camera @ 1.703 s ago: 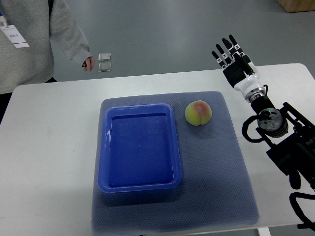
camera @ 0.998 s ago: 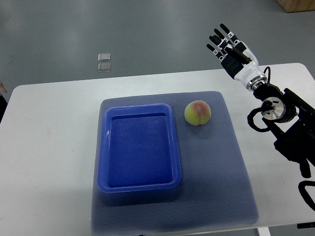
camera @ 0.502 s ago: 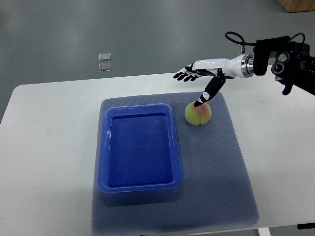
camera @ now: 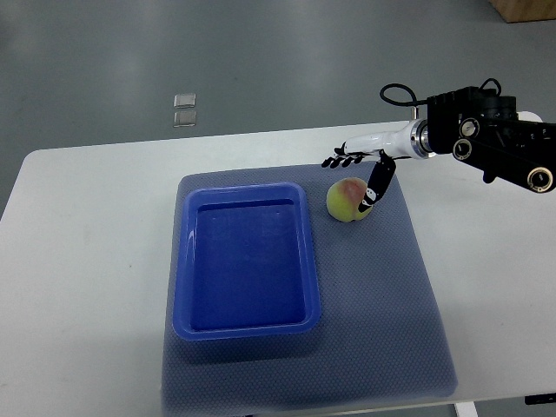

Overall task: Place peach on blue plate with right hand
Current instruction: 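Reach the right hand over the peach and close fingers around it, then lift the peach with the right hand and carry it over the blue tray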

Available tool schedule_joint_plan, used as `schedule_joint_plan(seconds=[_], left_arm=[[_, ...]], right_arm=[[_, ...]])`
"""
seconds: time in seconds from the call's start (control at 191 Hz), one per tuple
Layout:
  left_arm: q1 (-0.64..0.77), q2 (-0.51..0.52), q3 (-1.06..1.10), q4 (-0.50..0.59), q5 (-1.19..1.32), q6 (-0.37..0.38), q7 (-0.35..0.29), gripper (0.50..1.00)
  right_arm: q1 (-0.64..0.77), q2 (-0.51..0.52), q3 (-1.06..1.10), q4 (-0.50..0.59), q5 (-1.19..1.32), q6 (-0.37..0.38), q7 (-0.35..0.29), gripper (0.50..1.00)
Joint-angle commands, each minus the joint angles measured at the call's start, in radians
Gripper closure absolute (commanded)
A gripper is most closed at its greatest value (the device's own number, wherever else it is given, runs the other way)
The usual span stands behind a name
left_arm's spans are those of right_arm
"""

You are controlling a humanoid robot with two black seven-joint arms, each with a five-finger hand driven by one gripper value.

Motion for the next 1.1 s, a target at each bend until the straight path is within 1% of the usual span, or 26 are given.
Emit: schedule_joint_plan(seconds=[0.0,0.057,0.104,0.11,0.12,0.324,0.392,0.465,0.47,0.496,0.533,0.543,0.569,0.596,0.601,0.658,0.674,0.679,0.684,0.778,0.846,0.961,1.008,1.014,1.019,1.097], left_arm=[[0.000,0.000,-0.001,-0.001,0.000,0.000,0.002,0.500],[0.000,0.000,-0.001,-0.001,0.000,0.000,0.002,0.500],[0.000,0.000,-0.001,-0.001,0.000,0.000,0.002,0.500],[0.000,0.000,-0.001,-0.001,0.000,0.000,0.002,0.500],[0.000,0.000,-0.001,-0.001,0.000,0.000,0.002,0.500],[0.000,0.000,-0.001,-0.001,0.000,0.000,0.002,0.500],[0.000,0.000,-0.001,-0.001,0.000,0.000,0.002,0.500],[0.000,0.000,-0.001,-0.001,0.000,0.000,0.002,0.500],[0.000,0.000,-0.001,-0.001,0.000,0.000,0.000,0.500],[0.000,0.000,-0.001,-0.001,0.000,0.000,0.000,0.500],[0.000,0.000,-0.001,-0.001,0.000,0.000,0.001,0.500],[0.000,0.000,-0.001,-0.001,0.000,0.000,0.002,0.500],[0.000,0.000,-0.001,-0.001,0.000,0.000,0.002,0.500],[0.000,0.000,-0.001,-0.001,0.000,0.000,0.002,0.500],[0.000,0.000,-0.001,-0.001,0.000,0.000,0.002,0.500],[0.000,0.000,-0.001,-0.001,0.000,0.000,0.002,0.500],[-0.001,0.000,-0.001,-0.001,0.000,0.000,0.002,0.500],[-0.001,0.000,-0.001,-0.001,0.000,0.000,0.002,0.500],[0.000,0.000,-0.001,0.001,0.000,0.000,0.000,0.500],[0.000,0.000,-0.001,0.001,0.000,0.000,0.002,0.500],[0.000,0.000,-0.001,0.001,0.000,0.000,0.000,0.500],[0.000,0.000,-0.001,0.001,0.000,0.000,0.000,0.500],[0.000,0.000,-0.001,0.001,0.000,0.000,0.000,0.500],[0.000,0.000,-0.001,-0.001,0.000,0.000,0.000,0.500],[0.000,0.000,-0.001,-0.001,0.000,0.000,0.000,0.500],[0.000,0.000,-0.001,-0.001,0.000,0.000,0.002,0.500]], right_arm=[[-0.033,0.032,-0.006,-0.024,-0.027,-0.049,0.014,0.572],[-0.050,0.046,-0.007,-0.030,-0.050,-0.083,0.035,0.572],[-0.050,0.046,-0.007,-0.030,-0.050,-0.083,0.035,0.572],[-0.068,0.053,-0.007,-0.032,-0.076,-0.107,0.053,0.574],[-0.071,0.055,-0.007,-0.033,-0.080,-0.110,0.056,0.574],[-0.109,0.081,-0.010,-0.073,-0.099,-0.181,0.063,0.587],[-0.113,0.087,-0.033,-0.080,-0.106,-0.193,0.067,0.640],[-0.113,0.087,-0.038,-0.083,-0.108,-0.196,0.069,0.650],[-0.113,0.087,-0.053,-0.089,-0.113,-0.212,0.069,0.701],[-0.113,0.087,-0.058,-0.090,-0.113,-0.218,0.069,0.722],[-0.113,0.087,-0.067,-0.096,-0.117,-0.224,0.069,0.781],[-0.113,0.087,-0.067,-0.096,-0.117,-0.224,0.069,0.781],[-0.113,0.087,-0.070,-0.099,-0.119,-0.227,0.069,0.834],[-0.113,0.087,-0.072,-0.101,-0.119,-0.230,0.069,0.865],[-0.113,0.087,-0.070,-0.101,-0.120,-0.232,0.069,0.881],[-0.108,0.087,-0.066,-0.103,-0.119,-0.238,0.070,0.946],[-0.106,0.087,-0.066,-0.099,-0.119,-0.238,0.070,0.981],[-0.106,0.087,-0.066,-0.099,-0.119,-0.238,0.070,0.981],[-0.103,0.085,-0.066,-0.096,-0.119,-0.236,0.070,1.000],[-0.096,0.075,-0.067,-0.093,-0.119,-0.232,0.070,1.000],[-0.025,0.026,-0.064,-0.064,-0.100,-0.206,0.070,1.000],[0.067,-0.079,-0.046,0.051,-0.076,-0.111,0.070,1.000],[0.067,-0.079,-0.046,0.051,-0.076,-0.110,0.070,1.000],[0.117,-0.124,-0.040,0.099,-0.036,-0.072,0.070,1.000],[0.131,-0.138,-0.038,0.115,-0.022,-0.061,0.070,1.000],[0.200,-0.204,-0.038,0.192,0.050,-0.009,0.067,1.000]])
